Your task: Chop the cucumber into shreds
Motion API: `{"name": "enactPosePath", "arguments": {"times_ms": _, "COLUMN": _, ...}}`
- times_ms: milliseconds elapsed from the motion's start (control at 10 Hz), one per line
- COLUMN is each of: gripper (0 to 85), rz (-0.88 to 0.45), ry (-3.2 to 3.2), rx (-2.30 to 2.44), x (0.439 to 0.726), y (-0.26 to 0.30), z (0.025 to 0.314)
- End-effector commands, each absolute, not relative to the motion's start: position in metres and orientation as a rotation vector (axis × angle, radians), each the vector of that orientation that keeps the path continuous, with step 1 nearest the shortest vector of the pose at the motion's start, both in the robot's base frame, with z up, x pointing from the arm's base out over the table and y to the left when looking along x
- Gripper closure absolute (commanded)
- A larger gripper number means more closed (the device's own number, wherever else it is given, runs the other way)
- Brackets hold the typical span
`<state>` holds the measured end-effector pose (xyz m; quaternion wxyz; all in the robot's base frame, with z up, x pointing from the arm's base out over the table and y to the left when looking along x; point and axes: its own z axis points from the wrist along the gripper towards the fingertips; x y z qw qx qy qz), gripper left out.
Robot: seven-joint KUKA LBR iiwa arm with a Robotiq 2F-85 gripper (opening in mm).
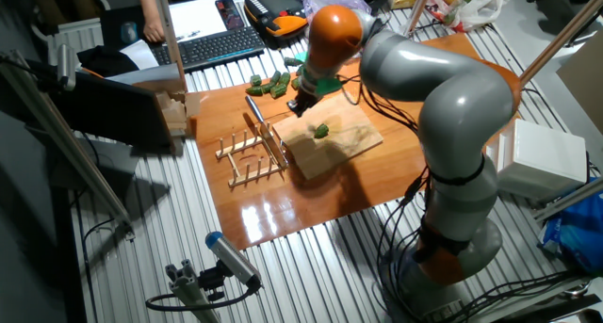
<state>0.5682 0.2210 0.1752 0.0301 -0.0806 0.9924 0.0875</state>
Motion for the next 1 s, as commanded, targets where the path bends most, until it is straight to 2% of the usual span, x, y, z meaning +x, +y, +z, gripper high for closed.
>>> {"name": "enactPosePath", "arguments": {"times_ms": 0, "gripper": 85.0, "rz": 0.268, "ry": 3.054, "rx": -0.245, "x": 0.567, "y": 0.235, "z": 0.172}}
{"name": "enactPosePath", "arguments": {"times_ms": 300, "gripper": 85.0, "rz": 0.255, "ry": 3.071, "rx": -0.225, "x": 0.559, "y": 0.247, "z": 0.164}}
{"name": "enactPosePath", "arguments": {"times_ms": 500, "gripper": 51.0, "rz": 0.204, "ry": 3.076, "rx": -0.171, "x": 0.555, "y": 0.252, "z": 0.160}}
{"name": "enactPosePath", "arguments": {"times_ms": 900, "gripper": 51.0, "rz": 0.235, "ry": 3.063, "rx": -0.102, "x": 0.541, "y": 0.267, "z": 0.147}}
